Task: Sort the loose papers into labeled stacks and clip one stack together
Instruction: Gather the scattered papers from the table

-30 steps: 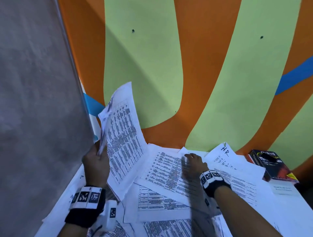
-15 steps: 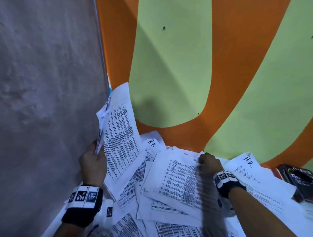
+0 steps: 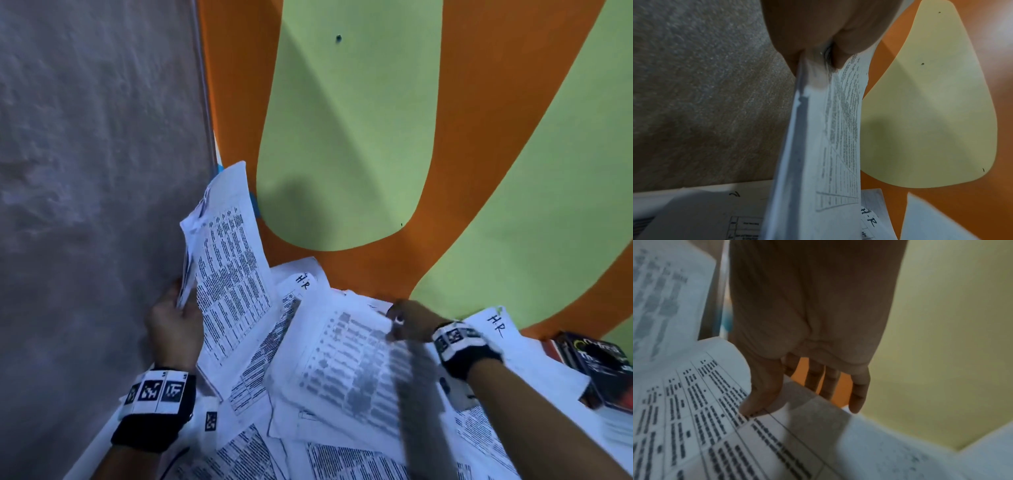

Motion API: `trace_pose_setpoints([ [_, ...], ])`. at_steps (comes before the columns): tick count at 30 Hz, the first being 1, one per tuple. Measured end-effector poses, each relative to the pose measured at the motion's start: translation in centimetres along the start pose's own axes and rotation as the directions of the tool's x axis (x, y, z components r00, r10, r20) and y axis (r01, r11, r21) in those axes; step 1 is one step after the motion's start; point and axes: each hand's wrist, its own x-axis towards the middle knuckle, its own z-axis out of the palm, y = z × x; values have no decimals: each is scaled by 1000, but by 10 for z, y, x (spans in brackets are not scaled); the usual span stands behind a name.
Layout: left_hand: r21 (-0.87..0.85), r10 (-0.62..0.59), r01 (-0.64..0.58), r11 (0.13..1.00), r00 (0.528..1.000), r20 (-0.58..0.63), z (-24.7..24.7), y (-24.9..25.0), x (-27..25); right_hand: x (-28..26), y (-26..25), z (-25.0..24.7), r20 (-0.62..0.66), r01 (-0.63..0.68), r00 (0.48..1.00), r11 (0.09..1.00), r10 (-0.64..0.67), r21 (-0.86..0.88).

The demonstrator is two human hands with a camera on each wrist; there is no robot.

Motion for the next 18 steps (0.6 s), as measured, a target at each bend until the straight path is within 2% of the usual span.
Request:
trace_pose_setpoints([
  [2, 6, -12, 12, 1000, 1000, 0, -2, 0, 0, 12, -9, 29, 98, 53, 994, 993, -43, -104],
  [4, 24, -18, 18, 1000, 1000, -8, -6, -4, 1, 16, -11, 46, 127, 34, 992, 978, -8, -204],
  [8, 66, 11, -9, 998, 1000, -28, -9, -19, 3, 17, -23, 51, 48, -19, 998, 971, 32, -239],
  [11, 64, 13, -11, 998, 999, -32, -6, -20, 2, 15, -26, 51, 18, 2, 1000, 965, 3, -263],
  [15, 69, -1, 2, 998, 1000, -17, -3, -23, 2, 6, -29, 53, -160, 70, 982, 979, -101, -190],
  [18, 84, 5, -4, 996, 1000, -14, -4, -25, 3, -2, -26, 41, -368, 147, 925, 982, -96, 114],
])
